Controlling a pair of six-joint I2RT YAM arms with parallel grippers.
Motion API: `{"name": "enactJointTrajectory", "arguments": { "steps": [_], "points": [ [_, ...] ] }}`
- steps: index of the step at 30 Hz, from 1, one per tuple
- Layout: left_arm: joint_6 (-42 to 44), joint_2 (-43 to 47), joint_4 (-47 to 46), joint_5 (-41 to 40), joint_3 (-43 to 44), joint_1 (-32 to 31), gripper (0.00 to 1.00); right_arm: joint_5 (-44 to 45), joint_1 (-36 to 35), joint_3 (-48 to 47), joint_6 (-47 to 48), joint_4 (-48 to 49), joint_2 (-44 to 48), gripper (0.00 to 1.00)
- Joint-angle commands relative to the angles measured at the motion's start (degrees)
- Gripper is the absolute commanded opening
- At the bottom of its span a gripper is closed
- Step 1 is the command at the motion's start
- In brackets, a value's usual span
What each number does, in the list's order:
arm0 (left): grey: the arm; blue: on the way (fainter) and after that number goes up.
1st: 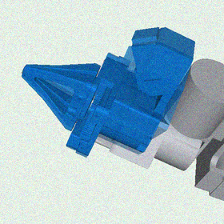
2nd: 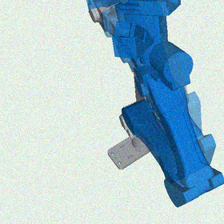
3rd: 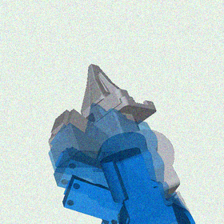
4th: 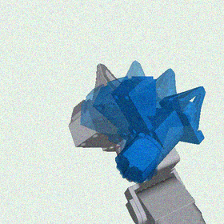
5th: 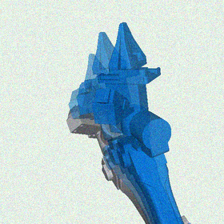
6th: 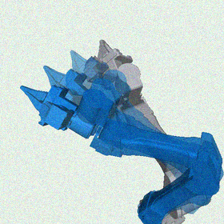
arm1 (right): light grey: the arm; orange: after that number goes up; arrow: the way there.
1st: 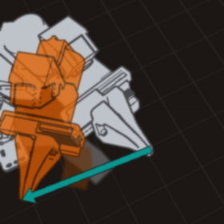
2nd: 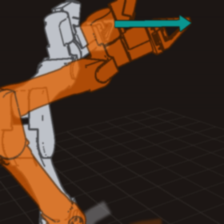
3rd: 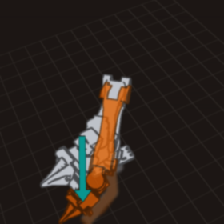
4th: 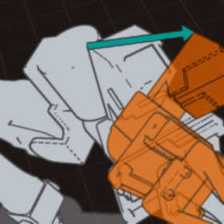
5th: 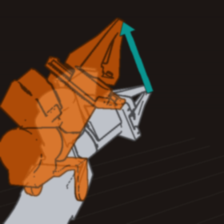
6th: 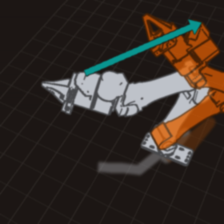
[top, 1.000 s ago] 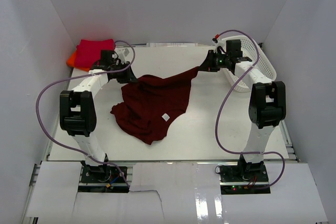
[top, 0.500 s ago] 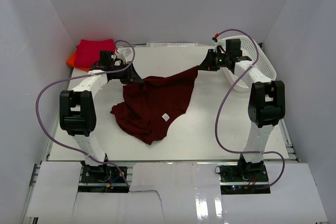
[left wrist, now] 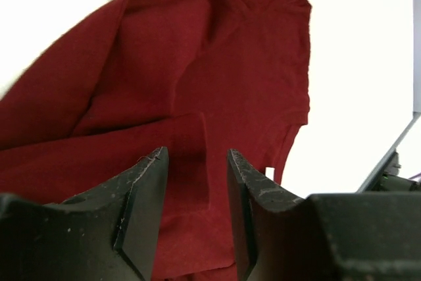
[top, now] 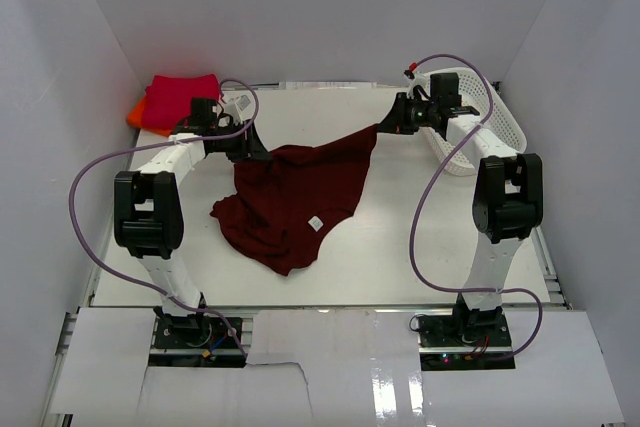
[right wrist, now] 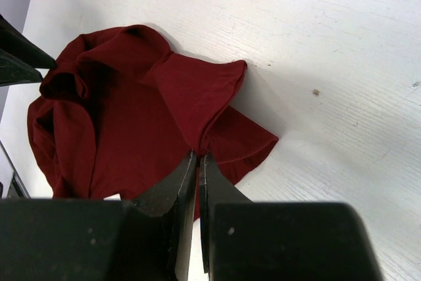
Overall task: Fold and stack the t-shirts
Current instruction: Flatten out the tshirt
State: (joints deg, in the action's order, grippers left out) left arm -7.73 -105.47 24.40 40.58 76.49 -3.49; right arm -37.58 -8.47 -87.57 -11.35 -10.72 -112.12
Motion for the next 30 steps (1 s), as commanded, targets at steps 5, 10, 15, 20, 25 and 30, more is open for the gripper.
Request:
{"name": "enactJointTrajectory", "arguments": {
  "steps": [5,10,15,20,25,30],
  "points": [
    [2.98,2.20,-0.41,-6.03,1.29,-0.82,0.49,-1.61,0.38,-2.34,0.81,-0.35,-0.30,0.08],
    [5.17,2.02,0.91,-11.83,2.70,-3.63,0.48,-1.97,0.38,-2.26,0.72,-0.27,-0.65,0.08],
    [6.23,2.99,1.00,-15.62,2.70,-5.65,0.48,-2.14,0.38,-2.17,0.81,-0.44,-0.65,0.08],
    [8.85,6.93,0.82,-16.92,3.40,-7.40,0.48,-2.49,0.47,-2.17,0.72,-0.35,-0.74,0.08],
    [21.33,13.44,-8.12,-39.78,-3.26,-19.97,0.56,-3.46,0.38,-2.69,0.19,-0.18,-1.26,0.08],
    [26.70,13.36,-8.41,-44.00,-0.99,-21.38,0.53,-3.90,0.38,-2.78,-0.16,-0.44,-1.26,0.08]
  ]
}}
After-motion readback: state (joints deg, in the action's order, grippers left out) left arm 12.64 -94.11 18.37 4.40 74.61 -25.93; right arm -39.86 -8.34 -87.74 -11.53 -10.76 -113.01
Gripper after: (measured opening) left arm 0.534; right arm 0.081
